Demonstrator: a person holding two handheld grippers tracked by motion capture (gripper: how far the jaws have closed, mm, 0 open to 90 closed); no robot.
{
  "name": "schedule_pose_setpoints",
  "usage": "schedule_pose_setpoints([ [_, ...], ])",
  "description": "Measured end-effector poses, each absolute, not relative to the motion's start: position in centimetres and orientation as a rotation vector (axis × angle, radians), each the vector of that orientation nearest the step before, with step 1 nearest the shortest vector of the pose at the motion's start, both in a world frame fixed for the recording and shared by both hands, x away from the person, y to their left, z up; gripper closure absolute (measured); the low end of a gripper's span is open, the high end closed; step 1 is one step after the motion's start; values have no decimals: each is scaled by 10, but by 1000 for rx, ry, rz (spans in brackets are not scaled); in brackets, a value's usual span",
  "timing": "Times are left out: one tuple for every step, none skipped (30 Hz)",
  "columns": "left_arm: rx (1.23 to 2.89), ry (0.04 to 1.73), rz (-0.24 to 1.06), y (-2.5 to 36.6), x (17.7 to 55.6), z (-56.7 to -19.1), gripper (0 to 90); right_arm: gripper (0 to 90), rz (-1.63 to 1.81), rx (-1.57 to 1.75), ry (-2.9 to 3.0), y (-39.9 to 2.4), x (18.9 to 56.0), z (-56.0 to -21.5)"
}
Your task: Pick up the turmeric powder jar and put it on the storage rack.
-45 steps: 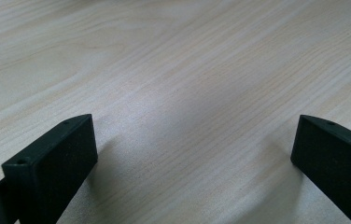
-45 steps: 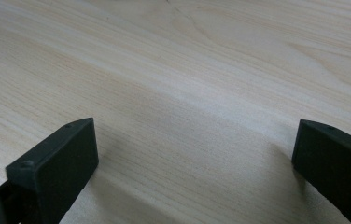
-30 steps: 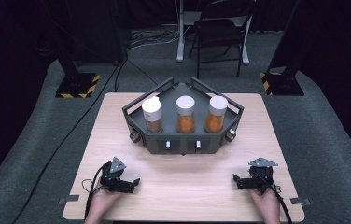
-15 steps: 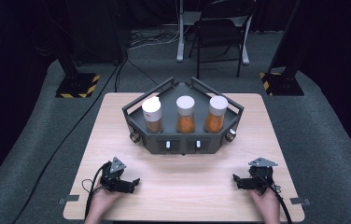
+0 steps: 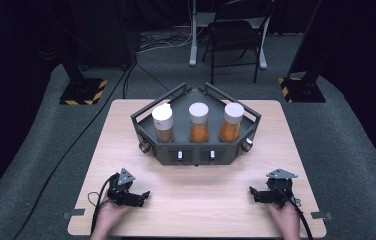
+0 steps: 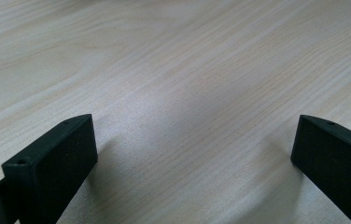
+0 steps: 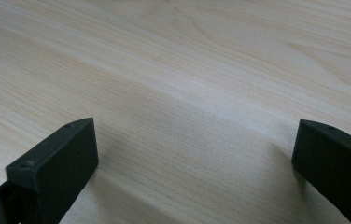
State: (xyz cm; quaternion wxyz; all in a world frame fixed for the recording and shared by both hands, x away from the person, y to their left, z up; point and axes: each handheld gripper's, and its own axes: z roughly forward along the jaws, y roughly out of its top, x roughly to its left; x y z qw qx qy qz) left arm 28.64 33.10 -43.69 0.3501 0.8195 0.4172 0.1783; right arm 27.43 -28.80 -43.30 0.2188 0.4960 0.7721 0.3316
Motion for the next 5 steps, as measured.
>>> schedule_pose_setpoints([
  [2122, 1081, 462, 331, 286, -437, 5, 0, 917, 1373, 2137, -288, 274, -433],
  [2122, 1081, 462, 331, 286, -437, 5, 0, 918, 1373, 2137, -288, 274, -433],
  [2121, 1081, 462, 331, 286, -437, 5, 0, 917, 1374, 2137, -288, 274, -433],
  [2121, 1081, 462, 331, 287, -437, 5, 0, 917, 1374, 2137, -288, 274, -433],
  [2121, 1082, 462, 331, 287, -437, 5, 0, 918, 1373, 2137, -288, 274, -433],
])
